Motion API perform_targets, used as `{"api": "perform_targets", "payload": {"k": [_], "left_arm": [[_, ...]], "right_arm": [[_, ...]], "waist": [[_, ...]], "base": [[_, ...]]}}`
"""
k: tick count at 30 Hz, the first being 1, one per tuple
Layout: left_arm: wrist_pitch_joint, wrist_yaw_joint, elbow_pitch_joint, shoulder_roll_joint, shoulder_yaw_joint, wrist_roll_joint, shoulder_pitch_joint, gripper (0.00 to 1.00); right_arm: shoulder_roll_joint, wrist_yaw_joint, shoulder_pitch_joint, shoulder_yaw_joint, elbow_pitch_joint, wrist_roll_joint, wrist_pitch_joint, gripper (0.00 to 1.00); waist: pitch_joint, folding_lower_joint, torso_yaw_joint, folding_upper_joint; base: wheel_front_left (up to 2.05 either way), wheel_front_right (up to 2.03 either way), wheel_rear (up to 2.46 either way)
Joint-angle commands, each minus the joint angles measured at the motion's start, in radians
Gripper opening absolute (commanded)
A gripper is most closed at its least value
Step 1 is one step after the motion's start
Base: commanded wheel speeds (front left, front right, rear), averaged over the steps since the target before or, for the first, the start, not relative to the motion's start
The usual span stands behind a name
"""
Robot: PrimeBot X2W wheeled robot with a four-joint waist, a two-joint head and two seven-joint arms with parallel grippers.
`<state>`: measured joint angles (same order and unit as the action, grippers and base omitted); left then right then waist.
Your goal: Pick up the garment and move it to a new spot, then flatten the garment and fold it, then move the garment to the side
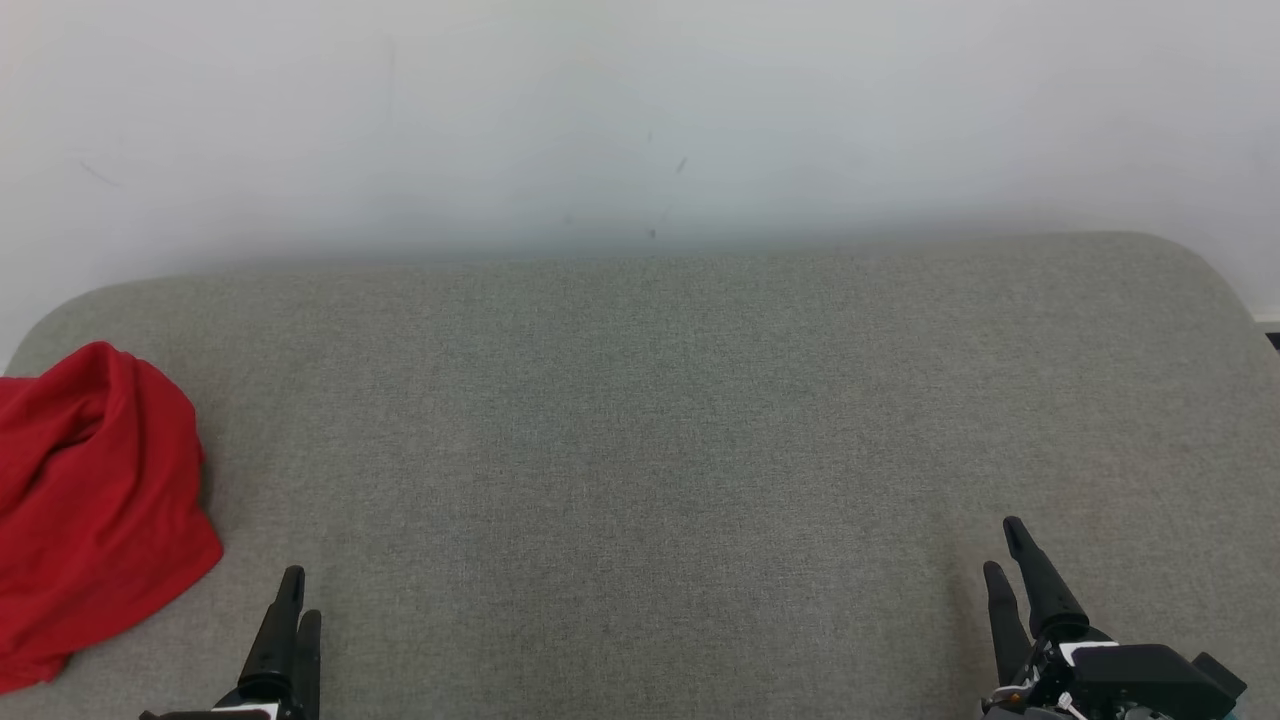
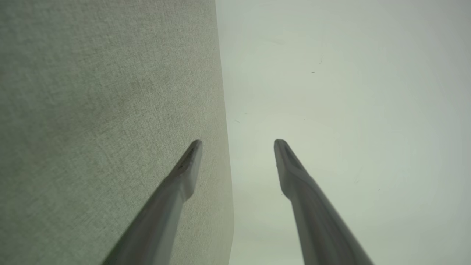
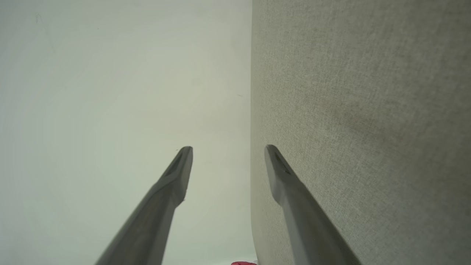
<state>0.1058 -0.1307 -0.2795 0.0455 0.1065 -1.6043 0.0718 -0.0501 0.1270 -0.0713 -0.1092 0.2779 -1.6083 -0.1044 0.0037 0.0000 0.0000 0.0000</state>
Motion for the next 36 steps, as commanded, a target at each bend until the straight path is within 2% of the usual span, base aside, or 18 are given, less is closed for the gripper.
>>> {"api": "perform_targets", "payload": {"k": [1,8,19,36], "left_arm": [[-0.007,0.0,0.016,0.005,0.0,0.011,0.018,1.0],[-0.042,0.0,0.016,0.007,0.005,0.135,0.015,1.0],[-0.096,0.011,0.026,0.005,0.002,0.427,0.001,1.0],[-0.159,0.039,0.041,0.005,-0.016,0.709,-0.018,1.0]], "right_arm": [[-0.004,0.001,-0.019,0.005,-0.02,0.012,0.004,1.0],[-0.023,0.002,-0.022,0.031,-0.02,0.098,0.042,1.0],[-0.024,0.002,-0.021,0.051,-0.021,0.356,0.096,1.0],[-0.022,0.003,-0.02,0.08,-0.004,0.631,0.158,1.0]], "waist": [[0.0,0.0,0.0,0.0],[0.002,0.0,0.0,0.0],[0.004,0.0,-0.001,0.0],[0.008,0.0,-0.001,0.0]], "base": [[0.0,0.0,0.0],[0.0,0.0,0.0],[0.0,0.0,0.0],[0.0,0.0,0.0]]}}
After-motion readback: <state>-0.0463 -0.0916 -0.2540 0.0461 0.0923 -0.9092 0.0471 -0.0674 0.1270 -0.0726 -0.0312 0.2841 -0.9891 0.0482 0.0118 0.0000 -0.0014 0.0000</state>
